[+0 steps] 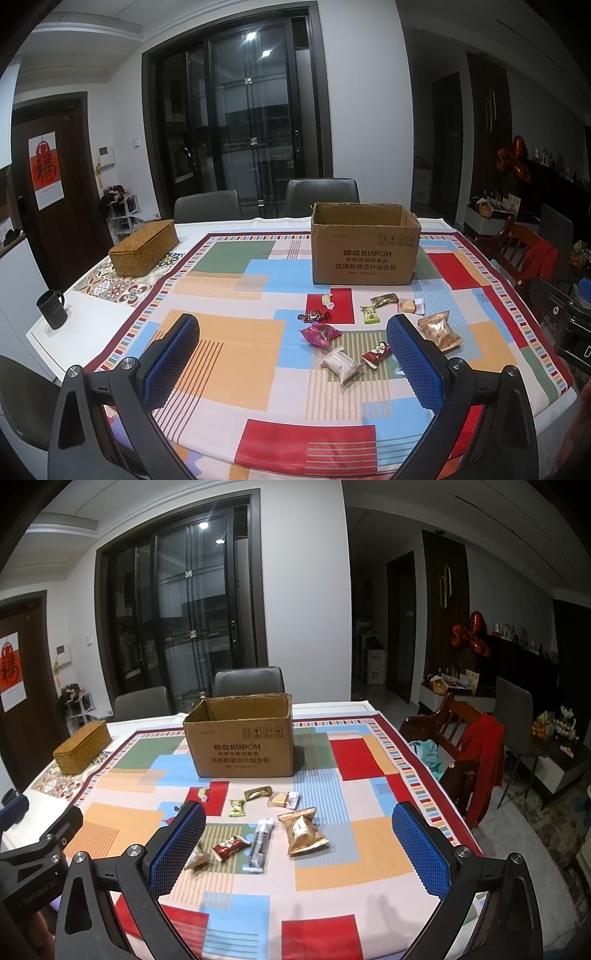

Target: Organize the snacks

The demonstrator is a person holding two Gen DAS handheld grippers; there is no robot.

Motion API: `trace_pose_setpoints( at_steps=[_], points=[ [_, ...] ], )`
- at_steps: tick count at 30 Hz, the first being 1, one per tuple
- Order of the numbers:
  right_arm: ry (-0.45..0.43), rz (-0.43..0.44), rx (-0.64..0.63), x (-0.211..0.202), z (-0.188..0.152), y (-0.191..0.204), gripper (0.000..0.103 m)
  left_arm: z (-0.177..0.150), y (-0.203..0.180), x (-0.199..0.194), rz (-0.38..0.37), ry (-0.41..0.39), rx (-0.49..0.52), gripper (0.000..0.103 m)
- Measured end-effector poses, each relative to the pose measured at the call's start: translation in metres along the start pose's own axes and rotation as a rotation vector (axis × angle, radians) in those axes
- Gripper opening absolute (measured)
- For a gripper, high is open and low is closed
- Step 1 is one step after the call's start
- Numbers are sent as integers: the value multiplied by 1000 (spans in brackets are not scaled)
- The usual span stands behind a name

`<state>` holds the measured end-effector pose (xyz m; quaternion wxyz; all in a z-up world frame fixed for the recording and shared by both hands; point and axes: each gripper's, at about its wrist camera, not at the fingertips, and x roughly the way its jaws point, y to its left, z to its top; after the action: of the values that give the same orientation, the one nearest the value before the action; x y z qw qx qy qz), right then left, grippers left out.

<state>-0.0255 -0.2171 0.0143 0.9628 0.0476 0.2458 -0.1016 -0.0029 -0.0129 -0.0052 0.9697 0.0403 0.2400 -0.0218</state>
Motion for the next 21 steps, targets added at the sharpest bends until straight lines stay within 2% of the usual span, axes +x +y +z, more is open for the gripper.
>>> trace_pose_setpoints(
  at_steps=[6,21],
  points=[
    [8,-1,-2,8,0,-10,102,-3,2,7,-4,14,0,103],
    [74,-8,-4,35,4,6,102,4,1,37,-7,54,23,103]
  ],
)
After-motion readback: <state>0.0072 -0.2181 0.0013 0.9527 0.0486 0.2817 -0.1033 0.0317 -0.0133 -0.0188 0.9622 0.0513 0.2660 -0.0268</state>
